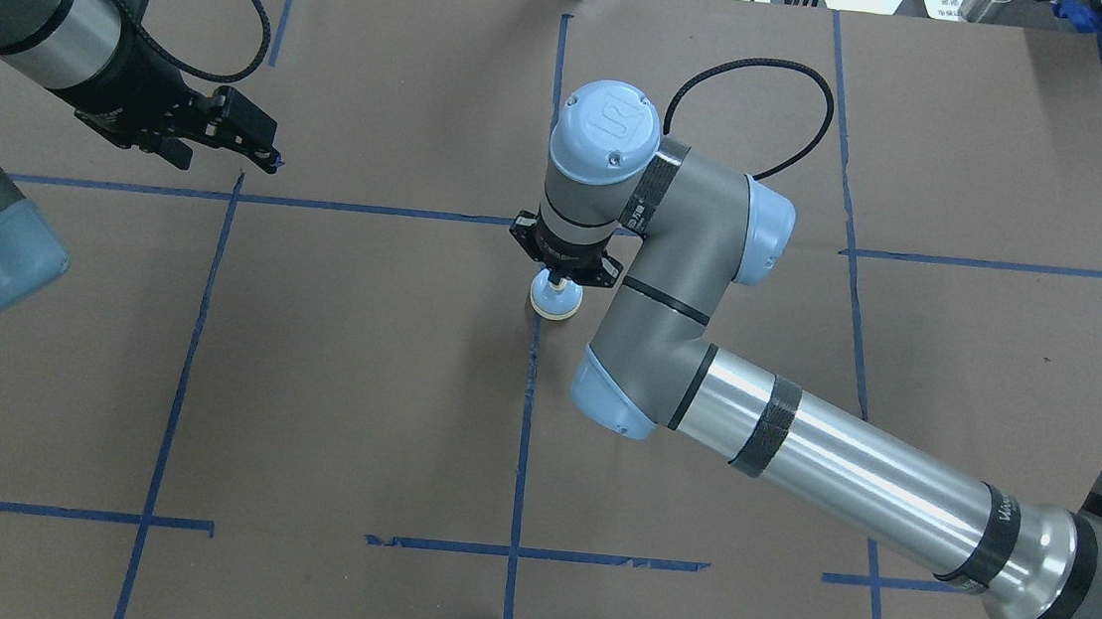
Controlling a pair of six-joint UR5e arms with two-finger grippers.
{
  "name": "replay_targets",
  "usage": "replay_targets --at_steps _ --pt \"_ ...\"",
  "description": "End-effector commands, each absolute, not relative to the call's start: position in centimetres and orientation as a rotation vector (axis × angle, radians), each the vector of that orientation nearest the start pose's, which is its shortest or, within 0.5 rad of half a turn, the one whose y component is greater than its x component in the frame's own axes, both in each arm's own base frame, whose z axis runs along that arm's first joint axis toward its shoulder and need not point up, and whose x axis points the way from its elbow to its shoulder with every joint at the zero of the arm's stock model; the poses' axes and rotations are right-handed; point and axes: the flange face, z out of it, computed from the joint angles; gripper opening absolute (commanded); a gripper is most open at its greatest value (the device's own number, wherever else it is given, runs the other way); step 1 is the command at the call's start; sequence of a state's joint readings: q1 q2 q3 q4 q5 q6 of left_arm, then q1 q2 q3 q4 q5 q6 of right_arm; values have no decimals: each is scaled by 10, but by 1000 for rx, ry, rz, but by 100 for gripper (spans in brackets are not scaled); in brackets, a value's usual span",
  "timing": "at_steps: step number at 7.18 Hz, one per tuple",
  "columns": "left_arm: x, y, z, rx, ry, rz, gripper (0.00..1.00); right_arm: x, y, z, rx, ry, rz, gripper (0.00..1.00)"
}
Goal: Place and press bell with both arms
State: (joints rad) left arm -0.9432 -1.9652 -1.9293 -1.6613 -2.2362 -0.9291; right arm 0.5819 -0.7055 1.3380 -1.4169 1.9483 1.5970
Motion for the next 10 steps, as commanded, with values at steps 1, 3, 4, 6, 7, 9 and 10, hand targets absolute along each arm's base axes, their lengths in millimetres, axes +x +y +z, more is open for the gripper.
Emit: replay_targets --at_steps 1,3,4,6,7,9,10 --pt "278 -505 264 141 1012 4 100 -595 -506 206 -140 -847 422 0" --pt "276 -503 263 143 1014 5 100 -599 -499 215 -143 -835 419 0" --pt "274 -500 262 147 1017 7 100 -592 -494 199 -137 -867 408 0" --pt "273 -499 264 146 1016 8 100 -539 -484 186 -130 -884 422 0" --pt "272 -497 268 140 1012 7 100 -482 -471 202 -110 -906 431 0" --pt "270 -494 284 126 995 8 100 -379 -501 237 -58 -919 467 1" --pt "268 -492 299 121 976 13 100 -316 -529 285 -10 -875 445 1"
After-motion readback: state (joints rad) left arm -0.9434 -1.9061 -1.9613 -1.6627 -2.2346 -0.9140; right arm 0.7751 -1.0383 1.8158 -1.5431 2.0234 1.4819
